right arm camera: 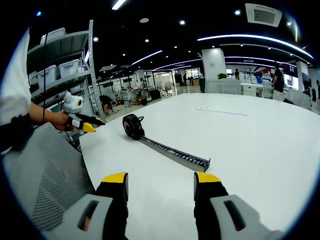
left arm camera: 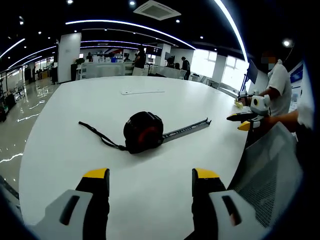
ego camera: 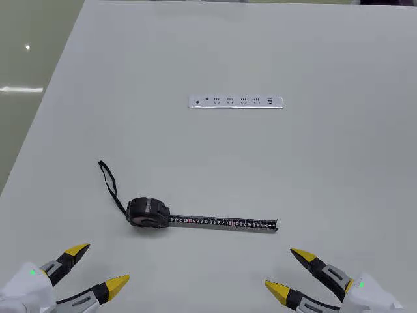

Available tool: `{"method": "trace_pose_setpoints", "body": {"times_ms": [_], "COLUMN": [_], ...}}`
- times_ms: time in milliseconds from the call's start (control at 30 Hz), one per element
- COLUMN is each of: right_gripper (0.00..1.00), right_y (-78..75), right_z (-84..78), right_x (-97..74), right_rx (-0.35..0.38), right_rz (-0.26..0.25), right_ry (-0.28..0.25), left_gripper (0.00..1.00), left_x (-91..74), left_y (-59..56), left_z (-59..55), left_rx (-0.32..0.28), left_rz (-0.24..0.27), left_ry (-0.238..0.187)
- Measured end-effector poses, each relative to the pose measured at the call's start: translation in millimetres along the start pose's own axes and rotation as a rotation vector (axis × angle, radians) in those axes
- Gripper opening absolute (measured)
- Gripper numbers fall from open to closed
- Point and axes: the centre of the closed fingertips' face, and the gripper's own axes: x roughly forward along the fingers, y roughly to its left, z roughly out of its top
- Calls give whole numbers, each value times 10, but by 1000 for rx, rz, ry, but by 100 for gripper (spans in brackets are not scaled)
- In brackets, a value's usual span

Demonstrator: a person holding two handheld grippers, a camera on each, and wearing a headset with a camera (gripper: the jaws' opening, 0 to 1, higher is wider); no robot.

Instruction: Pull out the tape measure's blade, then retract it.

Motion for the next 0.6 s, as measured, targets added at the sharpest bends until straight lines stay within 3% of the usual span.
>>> {"method": "trace_pose_setpoints", "body": {"times_ms": [600], "right_gripper": [52], "right_y": [-7], "right_z": [34], "right_x": [24], "right_rx": [-1], "right_rz": [-2], "right_ry": [-9], "left_gripper": [66], "left_x": [153], "left_y": [-84], "left_z": [172], "left_rx": [1], "left_rz": [-11], "left_ry": [-4]}}
